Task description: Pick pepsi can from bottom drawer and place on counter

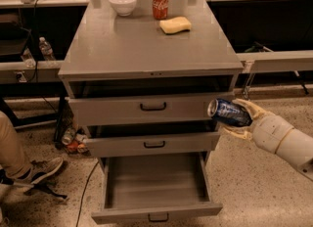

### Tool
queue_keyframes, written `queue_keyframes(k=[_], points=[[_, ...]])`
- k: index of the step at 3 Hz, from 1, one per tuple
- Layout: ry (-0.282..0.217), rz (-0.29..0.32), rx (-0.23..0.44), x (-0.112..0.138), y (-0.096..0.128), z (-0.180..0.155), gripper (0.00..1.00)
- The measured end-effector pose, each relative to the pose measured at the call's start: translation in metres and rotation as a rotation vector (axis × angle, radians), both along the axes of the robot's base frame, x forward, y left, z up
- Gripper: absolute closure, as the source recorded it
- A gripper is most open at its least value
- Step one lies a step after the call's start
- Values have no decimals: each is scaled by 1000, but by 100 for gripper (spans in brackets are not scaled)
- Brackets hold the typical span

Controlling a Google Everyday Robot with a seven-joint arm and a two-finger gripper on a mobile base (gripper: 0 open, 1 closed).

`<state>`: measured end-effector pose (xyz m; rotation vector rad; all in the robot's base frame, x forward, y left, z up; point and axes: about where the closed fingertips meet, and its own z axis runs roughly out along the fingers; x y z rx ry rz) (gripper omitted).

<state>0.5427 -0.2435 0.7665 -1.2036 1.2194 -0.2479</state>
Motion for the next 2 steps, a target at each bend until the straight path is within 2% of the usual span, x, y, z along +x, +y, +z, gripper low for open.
queue_keyframes(k=[1, 2], points=[[-37, 42, -28, 8, 4, 19, 100], [-113, 133, -108, 27, 9, 68, 100]])
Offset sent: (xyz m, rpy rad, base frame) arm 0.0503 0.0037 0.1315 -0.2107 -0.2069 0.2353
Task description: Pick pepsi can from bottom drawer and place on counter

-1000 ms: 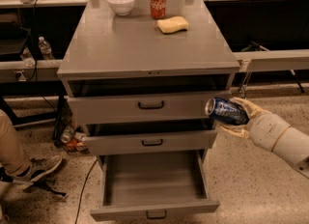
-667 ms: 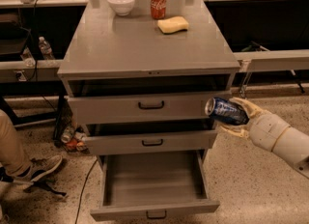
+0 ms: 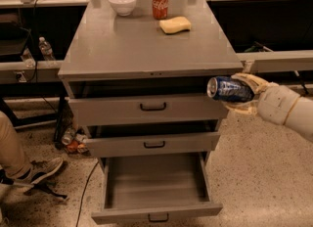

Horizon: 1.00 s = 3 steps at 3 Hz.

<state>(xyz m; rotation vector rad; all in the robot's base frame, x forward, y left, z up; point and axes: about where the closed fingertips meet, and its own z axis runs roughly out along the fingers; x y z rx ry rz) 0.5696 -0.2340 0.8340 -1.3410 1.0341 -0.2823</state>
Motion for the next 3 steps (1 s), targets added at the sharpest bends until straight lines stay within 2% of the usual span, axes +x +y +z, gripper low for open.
queue_keyframes(k=[1, 3], points=[[-40, 124, -147, 28, 12, 46, 100], [13, 404, -505, 96, 73, 59, 100]])
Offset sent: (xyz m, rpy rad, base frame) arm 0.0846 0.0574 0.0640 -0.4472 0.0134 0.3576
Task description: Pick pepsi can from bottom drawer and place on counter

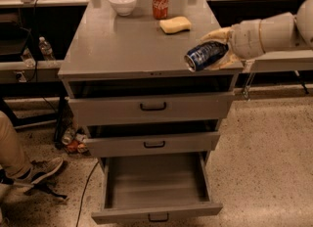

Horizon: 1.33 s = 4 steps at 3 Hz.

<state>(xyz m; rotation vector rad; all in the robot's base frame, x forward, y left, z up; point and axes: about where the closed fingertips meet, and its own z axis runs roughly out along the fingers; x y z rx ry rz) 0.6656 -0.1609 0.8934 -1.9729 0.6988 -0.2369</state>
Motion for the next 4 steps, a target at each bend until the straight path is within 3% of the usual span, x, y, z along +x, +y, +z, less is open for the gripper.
queue_keyframes(k=[1, 2, 3, 4], points=[[11, 107, -129, 17, 26, 3, 100], [32, 160, -221, 31, 42, -2, 100], [48, 193, -341, 53, 59, -12, 100], [42, 188, -411, 75, 70, -19, 100]])
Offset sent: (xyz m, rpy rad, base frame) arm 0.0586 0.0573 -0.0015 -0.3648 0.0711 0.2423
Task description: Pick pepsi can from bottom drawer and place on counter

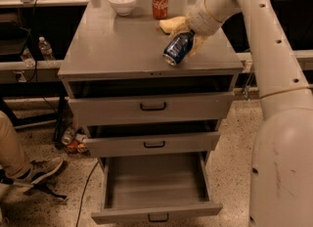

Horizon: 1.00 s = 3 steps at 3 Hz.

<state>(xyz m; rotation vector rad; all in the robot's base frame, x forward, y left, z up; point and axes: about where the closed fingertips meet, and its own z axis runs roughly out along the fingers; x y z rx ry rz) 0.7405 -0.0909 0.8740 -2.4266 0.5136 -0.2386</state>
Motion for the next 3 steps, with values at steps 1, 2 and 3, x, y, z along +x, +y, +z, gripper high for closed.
queue_keyframes(k=[1, 2, 3], points=[[-7, -9, -49, 21, 10, -8, 100], [-5, -13, -84, 35, 18, -17, 89], [-9, -24, -102, 47, 23, -24, 65]])
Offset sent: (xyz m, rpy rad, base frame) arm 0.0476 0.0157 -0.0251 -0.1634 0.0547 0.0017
